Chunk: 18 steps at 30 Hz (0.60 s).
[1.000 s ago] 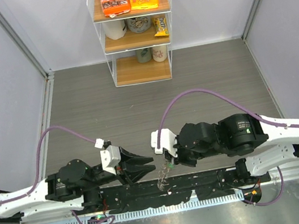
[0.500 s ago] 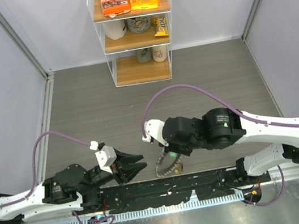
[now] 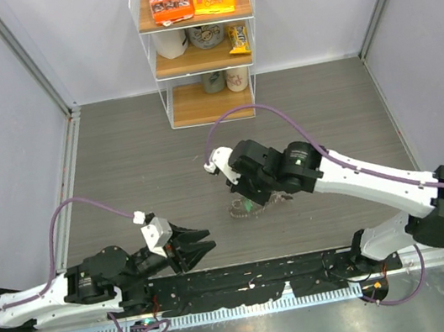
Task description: Put the keys on the keyring
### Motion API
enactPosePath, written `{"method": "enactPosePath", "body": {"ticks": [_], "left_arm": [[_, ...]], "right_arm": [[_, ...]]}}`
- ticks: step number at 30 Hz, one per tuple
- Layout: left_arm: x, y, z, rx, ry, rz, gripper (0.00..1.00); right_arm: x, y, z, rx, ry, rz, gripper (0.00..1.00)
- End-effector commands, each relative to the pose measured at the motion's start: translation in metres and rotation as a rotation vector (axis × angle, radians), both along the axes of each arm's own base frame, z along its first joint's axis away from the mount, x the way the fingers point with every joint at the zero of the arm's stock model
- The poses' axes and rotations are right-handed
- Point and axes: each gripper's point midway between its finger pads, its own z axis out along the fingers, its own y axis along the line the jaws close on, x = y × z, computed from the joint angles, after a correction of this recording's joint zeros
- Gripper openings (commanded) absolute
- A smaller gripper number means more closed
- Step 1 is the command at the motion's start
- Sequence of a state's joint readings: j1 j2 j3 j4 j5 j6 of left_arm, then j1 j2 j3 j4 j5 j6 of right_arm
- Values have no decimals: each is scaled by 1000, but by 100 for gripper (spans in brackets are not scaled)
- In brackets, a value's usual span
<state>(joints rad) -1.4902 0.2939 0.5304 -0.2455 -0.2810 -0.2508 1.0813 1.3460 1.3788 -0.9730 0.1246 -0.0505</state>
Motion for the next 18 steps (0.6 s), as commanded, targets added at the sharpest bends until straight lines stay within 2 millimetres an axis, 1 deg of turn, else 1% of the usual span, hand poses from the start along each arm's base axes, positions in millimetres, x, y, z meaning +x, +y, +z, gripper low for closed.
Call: {"method": "enactPosePath", "body": {"ticks": [1, 2, 3, 4, 5, 6, 7, 8, 9, 10, 12, 13, 16, 17, 18], "left_arm": [[5, 1, 6, -28, -7, 27, 37], [4, 1, 5, -30, -7, 25, 37], [4, 1, 6, -36, -5, 22, 38], [4, 0, 4, -31, -5, 22, 38], [4, 0, 4, -35, -3, 22, 38], [4, 0, 3, -33, -5, 22, 38], [4, 0, 2, -33, -3, 20, 38], [4, -1, 2, -33, -3, 20, 38], [4, -1, 2, -32, -6, 22, 38], [4, -1, 2, -30, -6, 22, 38], [5, -1, 0, -23, -8, 28, 38], [6, -2, 1, -24, -11, 30, 38], [7, -4, -1, -10, -18, 34, 39], [7, -5, -1, -8, -19, 34, 39], [8, -7, -1, -3, -23, 37, 39]], "right_arm": [[29, 29, -12, 86, 22, -9, 6], [35, 29, -20, 83, 40, -23, 6], [42, 32, -28, 75, 46, -33, 5], [49, 30, -34, 67, 52, -52, 5], [49, 37, -45, 69, 92, -40, 6], [55, 36, -48, 72, 97, -54, 6], [62, 37, -58, 61, 106, -72, 5], [66, 38, -62, 57, 111, -79, 5], [73, 39, -72, 50, 122, -101, 6], [79, 40, -75, 49, 120, -116, 5], [95, 40, -90, 27, 124, -164, 6], [107, 36, -94, 14, 102, -206, 5], [128, 40, -108, -6, 98, -258, 6], [138, 37, -109, -11, 76, -283, 6], [145, 39, -116, -23, 74, -295, 6]]}}
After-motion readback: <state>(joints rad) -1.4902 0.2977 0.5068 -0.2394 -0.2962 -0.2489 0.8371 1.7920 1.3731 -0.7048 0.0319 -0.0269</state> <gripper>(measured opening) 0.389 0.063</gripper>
